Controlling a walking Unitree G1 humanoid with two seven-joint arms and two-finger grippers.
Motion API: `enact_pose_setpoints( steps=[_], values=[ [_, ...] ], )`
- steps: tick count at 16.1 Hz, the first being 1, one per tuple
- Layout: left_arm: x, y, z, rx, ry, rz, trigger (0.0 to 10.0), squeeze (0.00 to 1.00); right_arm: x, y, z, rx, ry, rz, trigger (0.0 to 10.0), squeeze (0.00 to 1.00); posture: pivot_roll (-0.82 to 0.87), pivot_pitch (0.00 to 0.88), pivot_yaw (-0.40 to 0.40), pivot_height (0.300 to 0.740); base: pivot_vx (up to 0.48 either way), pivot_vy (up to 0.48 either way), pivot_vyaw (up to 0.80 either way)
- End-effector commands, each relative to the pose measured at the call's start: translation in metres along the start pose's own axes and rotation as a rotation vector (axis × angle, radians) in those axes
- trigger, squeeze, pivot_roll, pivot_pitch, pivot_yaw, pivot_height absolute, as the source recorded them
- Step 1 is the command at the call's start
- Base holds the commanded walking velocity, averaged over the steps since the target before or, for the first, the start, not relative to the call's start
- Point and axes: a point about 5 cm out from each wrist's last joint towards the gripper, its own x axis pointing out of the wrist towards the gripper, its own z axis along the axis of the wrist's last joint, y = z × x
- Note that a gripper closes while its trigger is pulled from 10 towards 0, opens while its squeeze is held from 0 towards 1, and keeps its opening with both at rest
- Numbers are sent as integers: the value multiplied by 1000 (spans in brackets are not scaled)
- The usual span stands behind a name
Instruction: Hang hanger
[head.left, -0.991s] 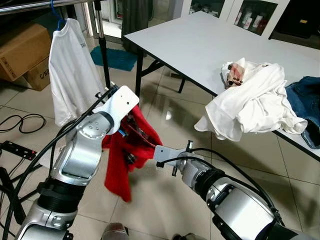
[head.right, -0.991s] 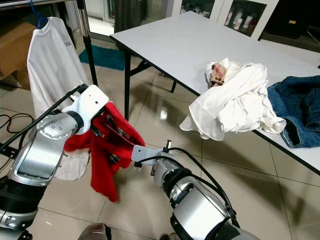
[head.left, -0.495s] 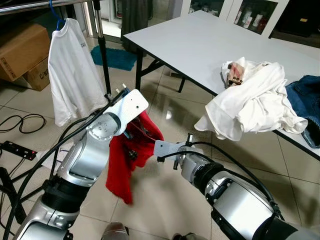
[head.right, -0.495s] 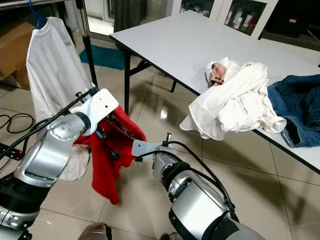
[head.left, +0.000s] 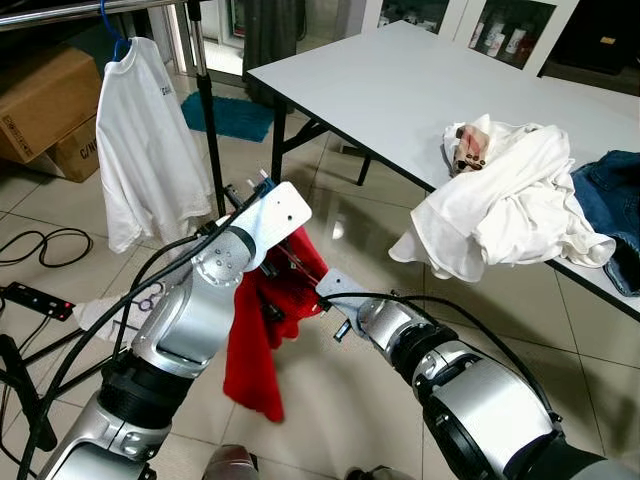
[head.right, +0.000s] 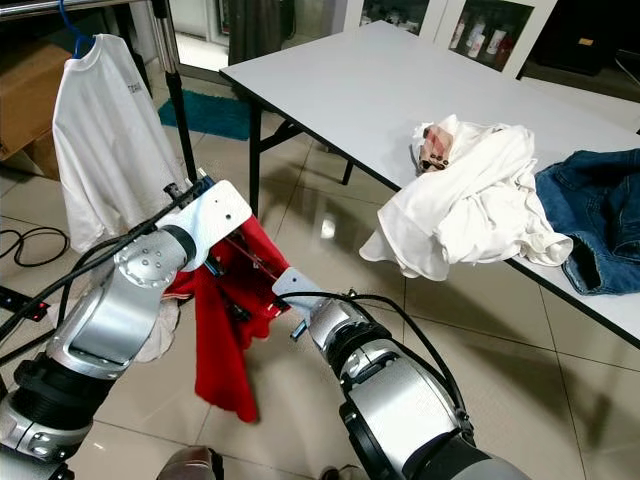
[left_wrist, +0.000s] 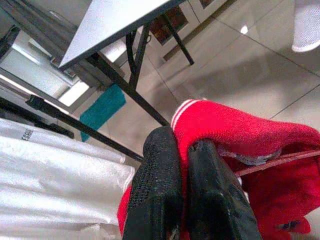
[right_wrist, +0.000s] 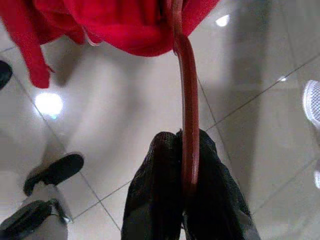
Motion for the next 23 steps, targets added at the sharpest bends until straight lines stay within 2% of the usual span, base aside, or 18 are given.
enact_pose_setpoints(
  steps=[1,4,6,9,11,12,14,15,17,19,21,23],
  values=[
    [1,-3,7,34,-33,-2,10000,0,-8,11,33,-2,-88,44,10000,0,204,61,-83,740,0,0,0],
    [3,-3,5,32,-30,17,10000,0,-10,16,41,19,-116,92,10000,0,206,59,-84,740,0,0,0],
    [3,3,-1,29,-39,88,10000,0,-8,21,37,20,-138,142,10000,0,210,55,-86,740,0,0,0],
    [-4,28,-12,-18,-54,242,10000,0,1,34,6,-71,-81,256,10000,0,213,52,-88,740,0,0,0],
    [-10,47,-21,-33,-47,327,10000,0,5,41,-21,-83,24,350,10000,0,207,51,-85,740,0,0,0],
    [-11,50,-24,-36,-41,334,10000,0,6,42,-28,-52,59,362,10000,0,189,48,-79,740,0,0,0],
    [-9,50,-25,-36,-47,336,10000,0,5,38,-28,-21,64,348,10000,0,182,45,-76,740,0,0,0],
    [-8,48,-25,-37,-53,330,10000,0,5,35,-25,-33,60,332,10000,0,181,43,-75,740,0,0,0],
    [-5,45,-22,-36,-64,314,10000,0,4,33,-21,-92,51,315,10000,0,186,42,-77,740,0,0,0],
    [-2,40,-17,-28,-77,297,10000,0,3,31,-14,-246,50,266,10000,0,194,39,-81,740,0,0,0],
    [-2,41,-14,-24,-86,299,10000,0,2,31,-6,-327,33,232,10000,0,199,39,-85,740,0,0,0],
    [-3,44,-12,-25,-94,308,10000,0,2,32,-5,-351,33,219,10000,0,203,40,-87,740,0,0,0]
  ],
)
